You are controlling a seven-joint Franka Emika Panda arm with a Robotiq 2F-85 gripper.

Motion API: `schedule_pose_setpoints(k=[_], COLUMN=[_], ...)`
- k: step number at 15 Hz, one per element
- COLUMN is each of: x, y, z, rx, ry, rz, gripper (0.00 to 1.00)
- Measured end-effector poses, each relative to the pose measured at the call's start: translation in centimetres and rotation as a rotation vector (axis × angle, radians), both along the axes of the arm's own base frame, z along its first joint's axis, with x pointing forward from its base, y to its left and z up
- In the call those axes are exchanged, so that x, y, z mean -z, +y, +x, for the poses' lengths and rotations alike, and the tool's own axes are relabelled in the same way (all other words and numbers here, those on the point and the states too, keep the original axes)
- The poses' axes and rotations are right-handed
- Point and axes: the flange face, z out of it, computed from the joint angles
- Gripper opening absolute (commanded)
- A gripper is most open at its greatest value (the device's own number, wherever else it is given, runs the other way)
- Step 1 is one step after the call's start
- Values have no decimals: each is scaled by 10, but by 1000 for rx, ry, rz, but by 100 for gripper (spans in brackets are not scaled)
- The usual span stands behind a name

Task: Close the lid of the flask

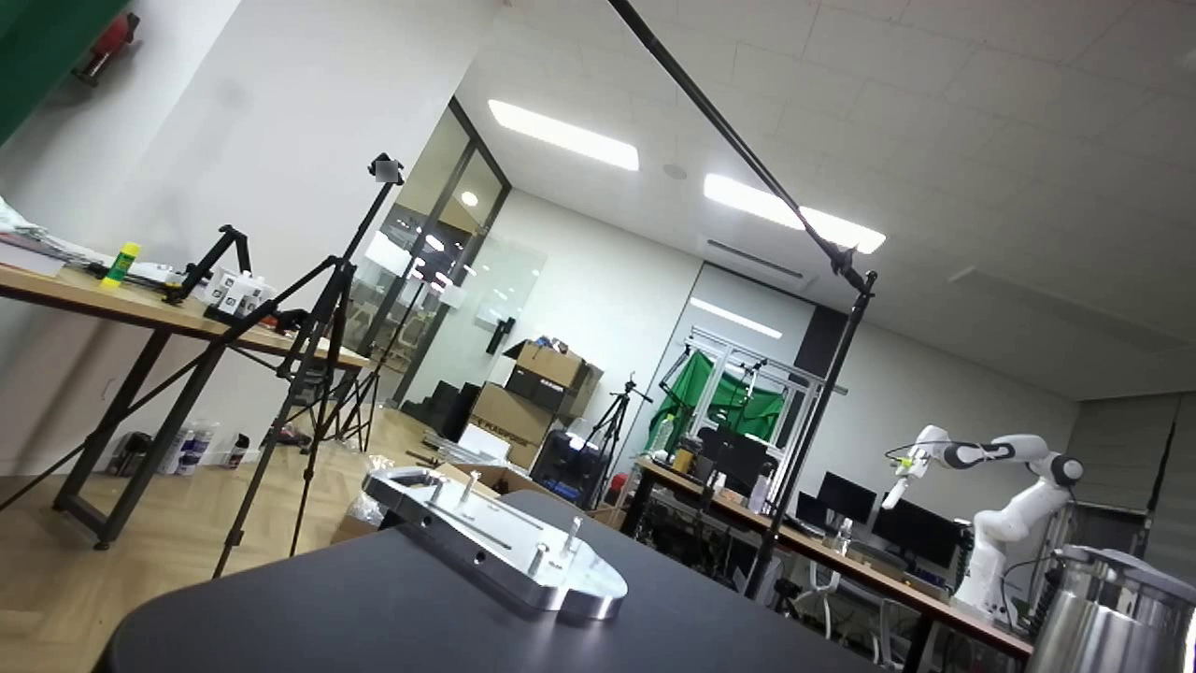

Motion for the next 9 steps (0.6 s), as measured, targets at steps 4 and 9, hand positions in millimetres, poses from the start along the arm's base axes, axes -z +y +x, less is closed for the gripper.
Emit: schedule_pose_setpoints(k=[4,9], x=[2,2], y=[-18,-20], z=[-15,-17], rx=[2,-3], ry=[100,113], rz=[2,2], gripper=[90,93])
